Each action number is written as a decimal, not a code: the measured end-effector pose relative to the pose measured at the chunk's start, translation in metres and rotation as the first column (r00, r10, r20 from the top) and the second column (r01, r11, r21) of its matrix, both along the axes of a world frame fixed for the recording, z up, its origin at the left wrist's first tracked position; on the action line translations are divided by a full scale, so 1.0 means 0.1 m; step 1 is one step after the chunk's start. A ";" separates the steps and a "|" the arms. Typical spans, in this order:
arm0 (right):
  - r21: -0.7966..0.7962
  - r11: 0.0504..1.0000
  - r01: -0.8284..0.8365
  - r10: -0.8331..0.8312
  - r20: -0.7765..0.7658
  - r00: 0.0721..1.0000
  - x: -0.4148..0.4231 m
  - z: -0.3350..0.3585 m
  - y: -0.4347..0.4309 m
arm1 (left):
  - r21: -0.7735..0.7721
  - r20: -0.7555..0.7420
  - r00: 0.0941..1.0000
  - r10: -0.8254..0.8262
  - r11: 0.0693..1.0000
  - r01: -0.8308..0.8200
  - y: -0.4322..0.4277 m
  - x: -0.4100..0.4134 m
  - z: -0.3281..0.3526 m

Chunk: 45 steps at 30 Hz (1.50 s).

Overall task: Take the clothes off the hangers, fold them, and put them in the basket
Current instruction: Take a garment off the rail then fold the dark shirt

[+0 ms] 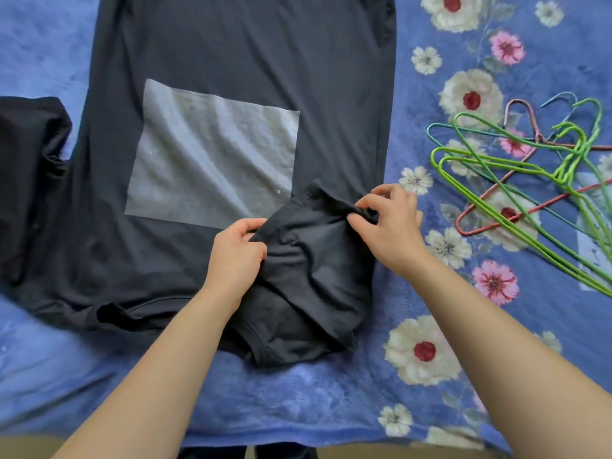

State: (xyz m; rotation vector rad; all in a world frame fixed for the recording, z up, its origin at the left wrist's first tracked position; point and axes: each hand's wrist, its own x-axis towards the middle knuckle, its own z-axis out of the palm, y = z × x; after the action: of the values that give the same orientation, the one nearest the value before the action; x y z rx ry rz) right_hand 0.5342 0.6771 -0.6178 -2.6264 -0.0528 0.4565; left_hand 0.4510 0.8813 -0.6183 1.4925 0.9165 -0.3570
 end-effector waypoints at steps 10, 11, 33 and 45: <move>-0.170 0.973 -0.158 0.180 0.124 0.976 -0.08 -0.21 -0.32 | 0.802 -0.082 0.125 -0.989 0.009 0.597 -0.97 -0.90 -0.27; -0.123 0.990 -0.073 0.091 0.143 0.986 -0.10 -0.21 -0.32 | 0.766 -0.141 0.004 -0.990 -0.107 0.634 -1.00 -1.02 -0.32; 0.238 0.822 0.516 -0.492 -0.158 0.856 -0.50 -0.29 -0.31 | 0.777 -0.164 -0.119 -0.979 -0.202 0.596 -0.98 -1.29 -0.43; 0.230 0.415 0.880 -0.590 -0.669 0.453 -1.57 -0.04 -0.14 | 0.768 -0.368 0.564 -0.739 0.101 0.632 0.84 -1.41 0.03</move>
State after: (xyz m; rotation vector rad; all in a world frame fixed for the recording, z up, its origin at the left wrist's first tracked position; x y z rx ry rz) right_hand 0.3769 0.6632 -0.6220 -1.5819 1.0311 0.6211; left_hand 0.3097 0.9648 -0.6149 2.8970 0.1033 -0.5210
